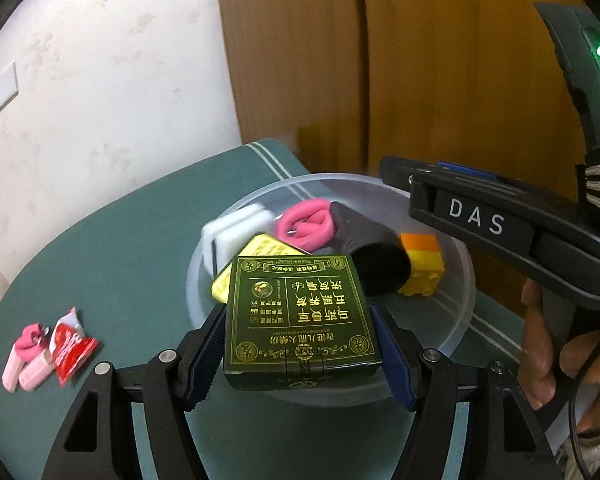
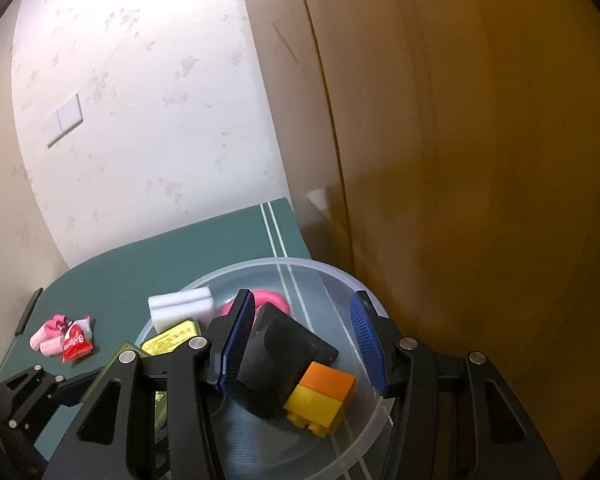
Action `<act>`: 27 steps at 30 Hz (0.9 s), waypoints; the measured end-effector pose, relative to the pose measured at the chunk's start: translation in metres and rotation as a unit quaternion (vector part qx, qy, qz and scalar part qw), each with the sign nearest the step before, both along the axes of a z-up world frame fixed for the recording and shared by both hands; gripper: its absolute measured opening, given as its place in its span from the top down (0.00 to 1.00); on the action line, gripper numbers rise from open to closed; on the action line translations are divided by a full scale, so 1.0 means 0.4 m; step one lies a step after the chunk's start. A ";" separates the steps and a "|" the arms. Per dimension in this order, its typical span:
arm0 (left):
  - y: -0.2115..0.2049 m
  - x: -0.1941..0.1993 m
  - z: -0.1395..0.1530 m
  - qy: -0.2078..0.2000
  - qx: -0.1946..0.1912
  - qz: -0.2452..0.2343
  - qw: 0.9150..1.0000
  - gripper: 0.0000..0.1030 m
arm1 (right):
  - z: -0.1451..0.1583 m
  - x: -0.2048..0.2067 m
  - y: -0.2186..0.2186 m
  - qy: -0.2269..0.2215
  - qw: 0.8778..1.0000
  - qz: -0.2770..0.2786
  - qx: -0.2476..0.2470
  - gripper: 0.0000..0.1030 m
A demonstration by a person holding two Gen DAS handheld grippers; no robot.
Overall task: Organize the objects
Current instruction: 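Lower the dark green box into the clear bowl and open left gripper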
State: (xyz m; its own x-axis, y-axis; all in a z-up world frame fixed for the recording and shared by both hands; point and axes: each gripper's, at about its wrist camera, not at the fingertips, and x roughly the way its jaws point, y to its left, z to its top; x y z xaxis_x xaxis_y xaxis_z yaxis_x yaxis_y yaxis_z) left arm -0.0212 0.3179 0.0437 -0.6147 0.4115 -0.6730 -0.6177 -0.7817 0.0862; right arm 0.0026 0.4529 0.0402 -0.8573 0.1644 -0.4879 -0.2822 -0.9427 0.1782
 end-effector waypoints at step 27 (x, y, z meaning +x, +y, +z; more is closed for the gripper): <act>-0.041 -0.027 0.015 0.003 0.022 0.022 1.000 0.03 | 0.004 0.017 0.010 0.006 1.000 -0.011 0.011 0.50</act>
State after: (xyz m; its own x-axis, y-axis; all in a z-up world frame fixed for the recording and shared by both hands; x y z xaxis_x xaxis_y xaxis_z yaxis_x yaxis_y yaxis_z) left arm -0.0322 0.3015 0.0496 -0.6371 0.4130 -0.6508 -0.5821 -0.8113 0.0550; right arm 0.0093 0.4569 0.0419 -0.8588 0.1940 -0.4742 -0.3008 -0.9402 0.1601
